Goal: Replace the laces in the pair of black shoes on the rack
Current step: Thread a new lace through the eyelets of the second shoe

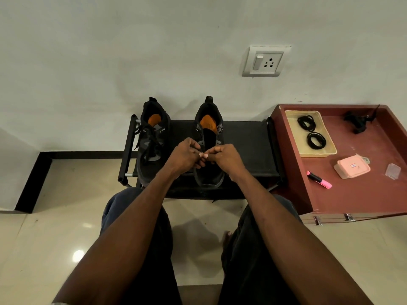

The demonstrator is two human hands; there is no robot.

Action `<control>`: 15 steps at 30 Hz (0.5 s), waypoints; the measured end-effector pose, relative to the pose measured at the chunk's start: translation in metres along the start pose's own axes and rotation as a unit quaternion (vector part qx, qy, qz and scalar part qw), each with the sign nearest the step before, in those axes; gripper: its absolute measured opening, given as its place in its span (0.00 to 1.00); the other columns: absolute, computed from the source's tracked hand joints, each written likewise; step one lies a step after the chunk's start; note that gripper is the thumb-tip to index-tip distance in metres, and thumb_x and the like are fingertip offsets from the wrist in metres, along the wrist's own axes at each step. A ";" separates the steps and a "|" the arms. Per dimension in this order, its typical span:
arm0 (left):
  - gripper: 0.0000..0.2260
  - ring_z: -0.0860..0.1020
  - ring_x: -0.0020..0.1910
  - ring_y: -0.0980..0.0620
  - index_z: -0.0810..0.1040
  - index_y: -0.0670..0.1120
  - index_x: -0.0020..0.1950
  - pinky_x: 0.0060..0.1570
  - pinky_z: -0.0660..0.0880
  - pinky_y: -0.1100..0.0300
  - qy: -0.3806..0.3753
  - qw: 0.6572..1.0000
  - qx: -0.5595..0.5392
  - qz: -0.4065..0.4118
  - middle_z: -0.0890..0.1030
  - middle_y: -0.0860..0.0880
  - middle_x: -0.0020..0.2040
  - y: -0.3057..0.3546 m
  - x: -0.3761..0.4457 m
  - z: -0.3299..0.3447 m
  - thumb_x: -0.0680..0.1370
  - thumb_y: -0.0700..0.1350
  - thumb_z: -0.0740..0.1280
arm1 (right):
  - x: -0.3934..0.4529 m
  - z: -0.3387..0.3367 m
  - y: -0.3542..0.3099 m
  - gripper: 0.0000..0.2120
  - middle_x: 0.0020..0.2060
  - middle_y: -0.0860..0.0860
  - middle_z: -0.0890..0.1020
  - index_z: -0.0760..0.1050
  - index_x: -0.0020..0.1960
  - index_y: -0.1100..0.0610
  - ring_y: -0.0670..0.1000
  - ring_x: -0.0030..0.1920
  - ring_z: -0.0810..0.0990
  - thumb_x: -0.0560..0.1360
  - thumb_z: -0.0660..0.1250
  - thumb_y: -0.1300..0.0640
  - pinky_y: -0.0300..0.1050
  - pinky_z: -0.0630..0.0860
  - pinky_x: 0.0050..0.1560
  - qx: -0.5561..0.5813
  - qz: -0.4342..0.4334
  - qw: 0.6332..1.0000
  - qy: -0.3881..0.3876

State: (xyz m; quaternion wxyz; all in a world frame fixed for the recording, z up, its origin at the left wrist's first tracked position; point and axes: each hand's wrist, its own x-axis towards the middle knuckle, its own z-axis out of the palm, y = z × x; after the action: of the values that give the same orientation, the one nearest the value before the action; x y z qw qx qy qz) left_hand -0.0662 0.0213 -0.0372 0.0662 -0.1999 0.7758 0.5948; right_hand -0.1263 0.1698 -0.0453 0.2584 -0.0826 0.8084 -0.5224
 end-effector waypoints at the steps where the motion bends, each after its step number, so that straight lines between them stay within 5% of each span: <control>1: 0.08 0.85 0.39 0.49 0.71 0.43 0.57 0.42 0.82 0.55 0.008 1.000 -0.002 0.007 0.85 0.43 0.42 -0.001 0.001 0.000 0.80 0.38 0.67 | 0.000 0.000 -0.001 0.02 0.39 0.55 0.86 0.85 0.45 0.60 0.45 0.39 0.81 0.74 0.75 0.61 0.41 0.77 0.46 0.015 0.001 1.000 0.002; 6: 0.06 0.85 0.41 0.49 0.73 0.45 0.56 0.42 0.82 0.58 0.035 0.999 -0.010 0.015 0.85 0.44 0.43 -0.004 0.003 0.004 0.81 0.40 0.67 | 0.005 0.005 0.001 0.03 0.42 0.55 0.86 0.84 0.45 0.60 0.50 0.47 0.84 0.75 0.72 0.63 0.44 0.79 0.51 0.018 0.006 1.000 0.021; 10: 0.05 0.83 0.41 0.52 0.79 0.45 0.50 0.41 0.79 0.61 0.123 0.992 -0.002 -0.015 0.83 0.47 0.43 -0.011 0.008 0.007 0.82 0.39 0.64 | 0.013 0.011 0.005 0.09 0.38 0.52 0.82 0.81 0.41 0.58 0.49 0.38 0.79 0.76 0.66 0.66 0.43 0.74 0.38 -0.183 -0.057 0.974 0.123; 15: 0.09 0.80 0.40 0.53 0.81 0.43 0.44 0.40 0.78 0.61 0.159 0.978 -0.088 -0.102 0.82 0.45 0.42 -0.019 0.014 0.014 0.79 0.34 0.63 | 0.020 0.019 0.010 0.07 0.44 0.57 0.75 0.78 0.41 0.64 0.55 0.45 0.74 0.74 0.63 0.68 0.49 0.74 0.42 -0.363 -0.127 0.914 0.129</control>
State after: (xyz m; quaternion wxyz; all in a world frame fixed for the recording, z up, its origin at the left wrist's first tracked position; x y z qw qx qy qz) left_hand -0.0734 0.0271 -0.0633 -0.0158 -0.3755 0.6963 0.6115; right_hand -0.1321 0.1511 -0.0672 0.0355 -0.2045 0.9514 -0.2274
